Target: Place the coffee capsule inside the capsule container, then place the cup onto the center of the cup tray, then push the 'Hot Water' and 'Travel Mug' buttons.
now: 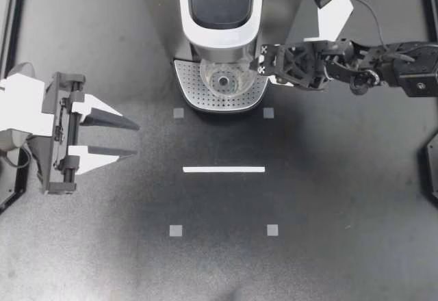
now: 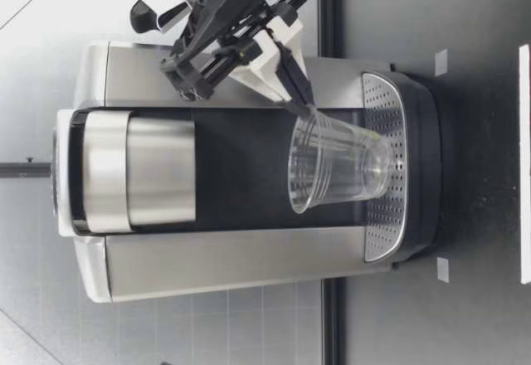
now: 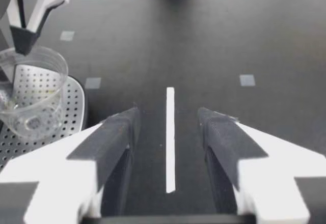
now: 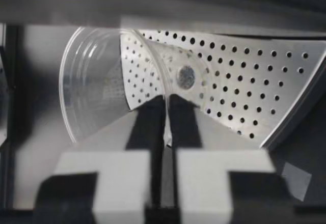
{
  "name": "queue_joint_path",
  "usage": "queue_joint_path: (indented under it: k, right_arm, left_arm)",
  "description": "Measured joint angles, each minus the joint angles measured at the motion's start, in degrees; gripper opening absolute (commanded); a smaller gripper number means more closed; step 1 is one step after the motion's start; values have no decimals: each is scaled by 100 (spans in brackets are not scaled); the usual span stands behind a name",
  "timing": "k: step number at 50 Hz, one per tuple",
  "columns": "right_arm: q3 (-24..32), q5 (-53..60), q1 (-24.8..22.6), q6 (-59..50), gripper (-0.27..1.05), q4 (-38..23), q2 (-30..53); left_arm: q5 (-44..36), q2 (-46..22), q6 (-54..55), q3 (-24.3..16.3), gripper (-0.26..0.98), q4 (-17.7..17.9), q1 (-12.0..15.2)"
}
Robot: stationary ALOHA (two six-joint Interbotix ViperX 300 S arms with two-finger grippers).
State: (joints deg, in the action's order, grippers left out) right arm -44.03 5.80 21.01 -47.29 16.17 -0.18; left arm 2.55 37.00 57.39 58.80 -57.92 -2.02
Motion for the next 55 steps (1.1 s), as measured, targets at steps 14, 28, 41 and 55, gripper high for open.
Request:
queue_joint_path:
  k: [14,28,41,55]
  right_arm:
    - [0,-18,0,9,48,-18,0]
    - [0,-18,-9,26,48,-26,-62]
    - [-501,-9,-9,88,48,-105,-721]
    - [-861,-62,-193,624,48,-1679,-1661]
  left_arm:
    - [0,0,0,9,42,0,0]
    - [0,0,0,0,42,9,0]
    - [-18,88,0,0,42,26,0]
    - [-9,176,0,0,42,149,176]
